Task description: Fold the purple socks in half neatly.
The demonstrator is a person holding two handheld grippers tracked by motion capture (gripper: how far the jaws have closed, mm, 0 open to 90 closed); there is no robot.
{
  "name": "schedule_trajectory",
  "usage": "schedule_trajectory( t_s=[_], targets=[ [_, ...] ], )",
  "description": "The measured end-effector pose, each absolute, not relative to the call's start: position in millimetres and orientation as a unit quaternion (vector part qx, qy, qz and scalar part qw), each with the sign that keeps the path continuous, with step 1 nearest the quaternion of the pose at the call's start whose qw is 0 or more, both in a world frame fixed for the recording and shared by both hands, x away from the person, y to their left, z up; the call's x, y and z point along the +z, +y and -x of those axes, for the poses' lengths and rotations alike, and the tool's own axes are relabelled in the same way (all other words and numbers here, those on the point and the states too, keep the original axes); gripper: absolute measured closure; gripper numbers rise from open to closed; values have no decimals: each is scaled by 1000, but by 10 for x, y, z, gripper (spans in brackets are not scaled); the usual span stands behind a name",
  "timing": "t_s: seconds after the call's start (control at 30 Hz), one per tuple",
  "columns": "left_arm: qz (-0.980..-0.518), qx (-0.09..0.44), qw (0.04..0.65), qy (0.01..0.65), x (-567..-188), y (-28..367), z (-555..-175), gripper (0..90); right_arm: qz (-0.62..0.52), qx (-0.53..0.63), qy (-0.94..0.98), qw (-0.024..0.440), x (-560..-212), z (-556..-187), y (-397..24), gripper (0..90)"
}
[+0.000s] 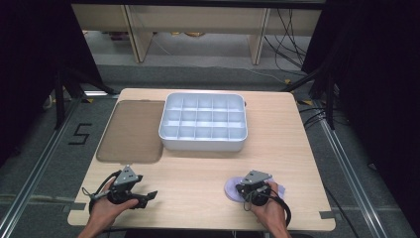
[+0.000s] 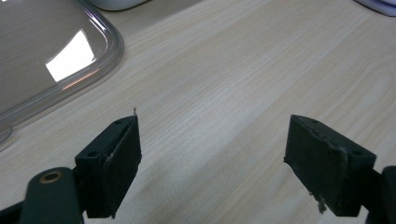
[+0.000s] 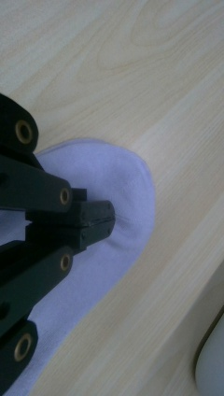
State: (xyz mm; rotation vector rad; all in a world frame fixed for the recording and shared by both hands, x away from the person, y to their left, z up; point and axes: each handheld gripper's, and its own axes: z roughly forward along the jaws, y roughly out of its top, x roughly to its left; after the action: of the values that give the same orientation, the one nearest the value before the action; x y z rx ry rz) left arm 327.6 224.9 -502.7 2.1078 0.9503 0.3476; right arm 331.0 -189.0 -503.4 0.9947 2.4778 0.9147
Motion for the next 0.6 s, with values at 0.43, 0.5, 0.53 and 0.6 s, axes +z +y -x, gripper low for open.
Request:
schedule_trajectory(
  t_s=[0.43, 0.5, 0.53, 0.6],
  targets=[
    [-830, 133, 398, 368, -5005, 2235, -3264, 190, -304, 322, 885, 140, -5035, -3329, -1495, 900],
    [-826, 126, 402, 373, -5008, 2227, -3257, 192, -300, 320, 888, 138, -5032, -3329, -1429, 900],
    [-830, 131, 400, 364, -5003, 2234, -3264, 192, -301, 321, 887, 137, -5036, -3323, -1397, 900],
    [-830, 130, 401, 365, -5006, 2230, -3263, 192, -295, 318, 891, 132, -5026, -3329, -1376, 900]
  ],
)
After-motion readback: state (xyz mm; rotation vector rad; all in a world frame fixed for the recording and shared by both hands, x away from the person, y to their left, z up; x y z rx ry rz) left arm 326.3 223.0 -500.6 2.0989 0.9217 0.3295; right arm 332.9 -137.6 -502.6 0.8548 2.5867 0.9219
